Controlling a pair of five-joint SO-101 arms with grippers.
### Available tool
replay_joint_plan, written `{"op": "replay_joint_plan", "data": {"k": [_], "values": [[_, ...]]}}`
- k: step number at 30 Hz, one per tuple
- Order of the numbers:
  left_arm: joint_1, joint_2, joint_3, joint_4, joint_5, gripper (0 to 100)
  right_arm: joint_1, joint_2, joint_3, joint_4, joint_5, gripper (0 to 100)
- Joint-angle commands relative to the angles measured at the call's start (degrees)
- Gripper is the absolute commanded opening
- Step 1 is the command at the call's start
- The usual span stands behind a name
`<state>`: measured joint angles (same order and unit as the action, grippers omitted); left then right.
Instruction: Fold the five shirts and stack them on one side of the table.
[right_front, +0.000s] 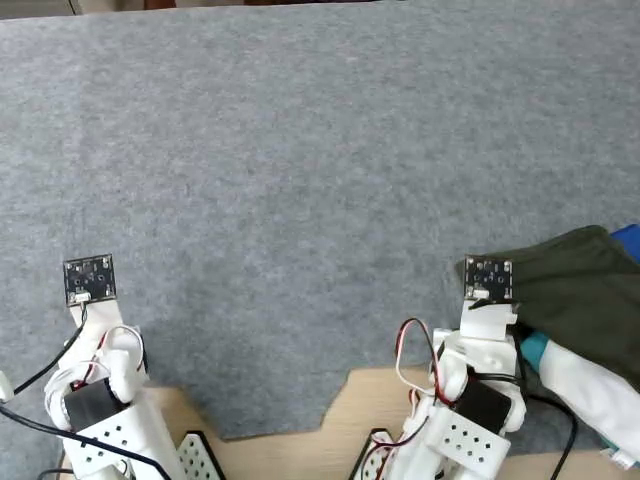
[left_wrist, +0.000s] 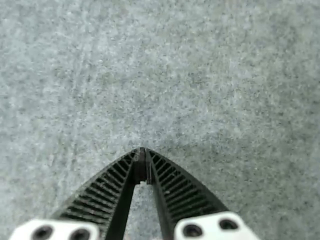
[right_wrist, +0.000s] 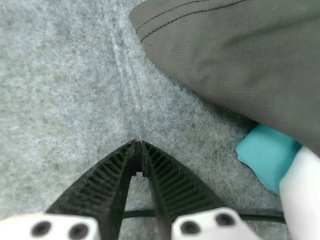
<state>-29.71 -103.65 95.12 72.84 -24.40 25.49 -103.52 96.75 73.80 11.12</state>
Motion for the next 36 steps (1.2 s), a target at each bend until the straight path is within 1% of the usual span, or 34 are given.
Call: {"op": "replay_joint_plan", "data": {"k": [1,6,10,36], "values": [[-0.53,-0.22,-0.18,-0.09,-0.53,2,0.84,-3.21,0.13,0.26,0.35,0.5],[-0.35,-0.13,-0.18,-0.09,-0.7,2,0.84,-3.21,0.13,0.26,0.35,0.5],[-0.26,-0.04,-0.09,-0.09,-4.66,2,0.84,-3.21,0.13,0.26,0.35,0.5],[-0.35,-0.31,0.26,0.62,-4.84,2,0.84,-3.21,0.13,0.26,0.35,0.5]]}}
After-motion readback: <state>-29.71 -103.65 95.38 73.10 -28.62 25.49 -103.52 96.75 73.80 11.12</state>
